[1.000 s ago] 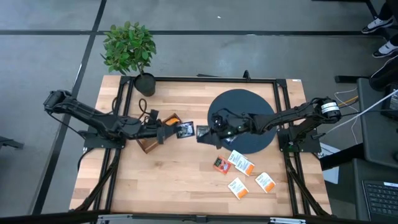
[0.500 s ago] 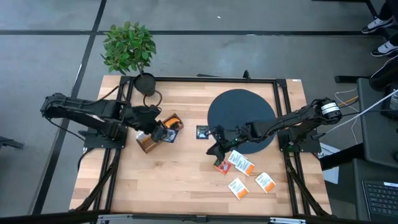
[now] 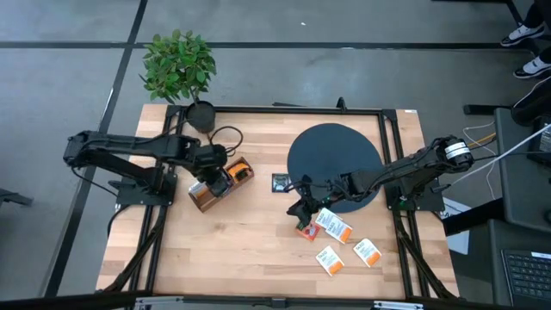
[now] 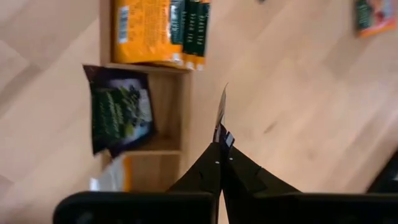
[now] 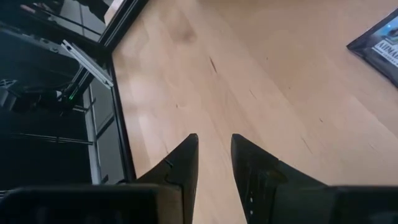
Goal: Pick & Place Tea
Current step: Put the black tea bag into the middle section of the wooden organizer
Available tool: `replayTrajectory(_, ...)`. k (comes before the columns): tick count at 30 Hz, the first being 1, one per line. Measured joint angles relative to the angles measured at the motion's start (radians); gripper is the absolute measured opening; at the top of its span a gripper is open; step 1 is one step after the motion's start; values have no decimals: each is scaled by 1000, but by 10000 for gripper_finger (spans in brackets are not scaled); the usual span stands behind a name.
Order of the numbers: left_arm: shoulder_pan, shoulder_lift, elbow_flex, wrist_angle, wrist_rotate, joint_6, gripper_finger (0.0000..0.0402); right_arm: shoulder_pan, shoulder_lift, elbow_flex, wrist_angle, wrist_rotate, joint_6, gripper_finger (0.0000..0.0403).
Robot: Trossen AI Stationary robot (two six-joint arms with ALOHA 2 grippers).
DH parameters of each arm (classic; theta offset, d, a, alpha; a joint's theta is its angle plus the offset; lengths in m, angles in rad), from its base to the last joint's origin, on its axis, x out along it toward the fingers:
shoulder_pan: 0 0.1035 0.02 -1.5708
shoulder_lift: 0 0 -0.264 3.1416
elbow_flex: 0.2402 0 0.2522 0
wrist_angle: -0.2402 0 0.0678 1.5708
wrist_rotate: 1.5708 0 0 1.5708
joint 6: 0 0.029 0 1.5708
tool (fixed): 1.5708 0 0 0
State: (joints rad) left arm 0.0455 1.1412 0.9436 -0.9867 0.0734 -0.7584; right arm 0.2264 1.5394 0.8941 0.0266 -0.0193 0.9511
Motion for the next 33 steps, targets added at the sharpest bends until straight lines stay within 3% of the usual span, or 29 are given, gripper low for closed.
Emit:
replayTrajectory(11, 101, 143, 0, -31, -5, 202, 2, 0, 0, 0, 2, 0, 26, 97)
replayTrajectory(20, 161, 190, 0, -35, -28, 274, 2, 0, 0, 0, 1, 1, 36, 97)
replayTrajectory(33, 251, 201, 0, -34, 78, 309, 2, 0, 0, 0, 1, 3, 13, 97)
